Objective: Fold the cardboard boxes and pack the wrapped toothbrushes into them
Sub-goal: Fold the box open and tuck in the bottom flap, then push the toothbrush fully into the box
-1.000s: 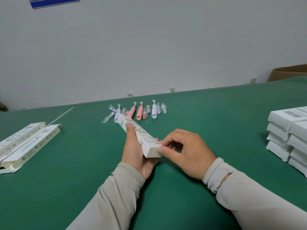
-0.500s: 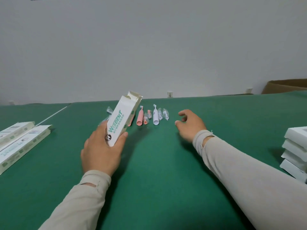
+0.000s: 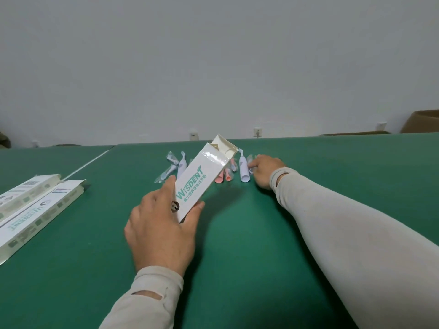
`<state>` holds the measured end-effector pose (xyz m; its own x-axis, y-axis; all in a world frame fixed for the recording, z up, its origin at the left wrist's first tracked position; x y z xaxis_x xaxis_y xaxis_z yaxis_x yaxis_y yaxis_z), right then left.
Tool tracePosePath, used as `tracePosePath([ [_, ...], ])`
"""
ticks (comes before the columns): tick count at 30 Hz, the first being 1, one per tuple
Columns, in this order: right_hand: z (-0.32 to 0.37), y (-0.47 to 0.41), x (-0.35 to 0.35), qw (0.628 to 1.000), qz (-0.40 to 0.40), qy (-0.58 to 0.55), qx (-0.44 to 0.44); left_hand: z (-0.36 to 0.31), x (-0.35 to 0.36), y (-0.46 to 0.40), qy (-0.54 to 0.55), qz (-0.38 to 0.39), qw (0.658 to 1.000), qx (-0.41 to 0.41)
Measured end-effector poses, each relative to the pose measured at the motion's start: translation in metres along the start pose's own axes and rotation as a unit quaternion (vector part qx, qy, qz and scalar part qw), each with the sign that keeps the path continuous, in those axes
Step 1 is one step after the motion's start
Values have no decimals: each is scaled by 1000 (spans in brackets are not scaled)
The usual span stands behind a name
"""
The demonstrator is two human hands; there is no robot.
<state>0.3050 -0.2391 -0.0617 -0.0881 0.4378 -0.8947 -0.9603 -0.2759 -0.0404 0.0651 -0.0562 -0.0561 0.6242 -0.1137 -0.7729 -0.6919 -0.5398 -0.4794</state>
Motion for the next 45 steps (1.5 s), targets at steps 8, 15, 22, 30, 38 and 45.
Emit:
tracePosePath([
  [8,-8,8,-6,994,-109,-1,24,4,3,-1,49,-3,998,-31],
  [15,19,2,1,999,-36,9,26,2,3,0,48,-5,998,-27],
  [22,17,25,6,998,29,32,40,7,5,-3,42,0,999,-20],
  [30,-12,141,-12,998,-17,41,40,-1,1,-2,51,15,999,9],
  [38,-27,233,-21,998,-50,48,7,-7,6,8,123,48,990,45],
  [45,-32,234,-29,991,-101,85,24,-37,-1,26,125,53,984,115],
])
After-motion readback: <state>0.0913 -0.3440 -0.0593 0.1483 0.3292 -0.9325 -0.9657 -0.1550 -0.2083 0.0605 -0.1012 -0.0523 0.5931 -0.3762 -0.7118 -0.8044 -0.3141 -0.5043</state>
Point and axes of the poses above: each hand's wrist, its own y-axis away from the middle knuckle, its own x-axis out of the palm, z = x × y, the point moved 5 cm from there along -y, towards the middle knuckle, and after that the axes turned 12 degrees about -y, right-handed, at the moved point
